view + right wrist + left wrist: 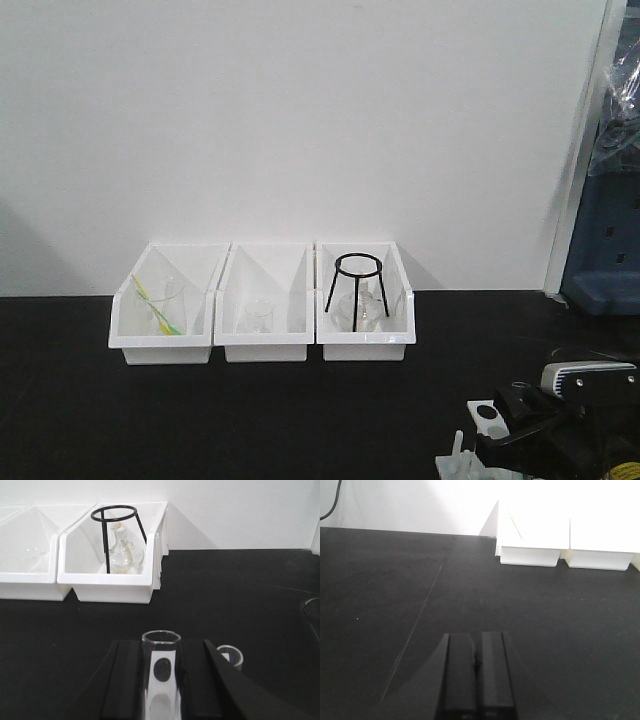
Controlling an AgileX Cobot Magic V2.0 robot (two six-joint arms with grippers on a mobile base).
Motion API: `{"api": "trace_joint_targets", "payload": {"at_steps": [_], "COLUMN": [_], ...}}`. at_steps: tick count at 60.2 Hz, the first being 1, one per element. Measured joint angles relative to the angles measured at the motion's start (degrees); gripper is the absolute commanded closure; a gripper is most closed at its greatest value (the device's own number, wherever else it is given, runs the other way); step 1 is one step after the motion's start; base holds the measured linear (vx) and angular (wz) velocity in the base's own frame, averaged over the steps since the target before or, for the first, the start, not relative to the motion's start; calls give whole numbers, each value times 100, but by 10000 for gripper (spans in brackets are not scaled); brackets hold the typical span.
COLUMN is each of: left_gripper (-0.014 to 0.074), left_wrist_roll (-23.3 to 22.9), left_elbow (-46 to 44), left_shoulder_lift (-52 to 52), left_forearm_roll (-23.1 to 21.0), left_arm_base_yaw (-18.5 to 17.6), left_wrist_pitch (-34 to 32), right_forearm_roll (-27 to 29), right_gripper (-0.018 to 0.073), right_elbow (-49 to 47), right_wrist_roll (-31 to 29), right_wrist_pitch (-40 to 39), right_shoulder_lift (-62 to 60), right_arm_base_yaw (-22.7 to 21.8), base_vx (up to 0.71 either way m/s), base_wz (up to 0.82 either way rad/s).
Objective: Flip and reinsert test tube from rack
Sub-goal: 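Lower the tube into a rack hole and open the right gripper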
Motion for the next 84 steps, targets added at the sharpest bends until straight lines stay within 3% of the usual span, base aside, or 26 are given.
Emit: {"api": "trace_joint_targets", "payload": {"at_steps": [26, 44, 84], "left_gripper": [603, 603, 603], "left_wrist_roll": [0, 0, 0], "left_elbow": [0, 0, 0], "left_shoulder_lift": [0, 0, 0], "left_forearm_roll": [0, 0, 0], "left_arm_base_yaw": [0, 0, 0], "left_wrist_pitch": [0, 0, 0], "right_forearm_roll": [-392, -302, -569], "right_gripper": [568, 568, 568], "right_elbow": [27, 1096, 1267], "right_wrist_roll": [142, 204, 239], "right_wrist_pitch": [-736, -2561, -2666], "right_shoulder_lift": [5, 5, 5], "right_arm_base_yaw": [0, 0, 0], "base_vx": [0, 0, 0], "base_wz": [0, 0, 0]}}
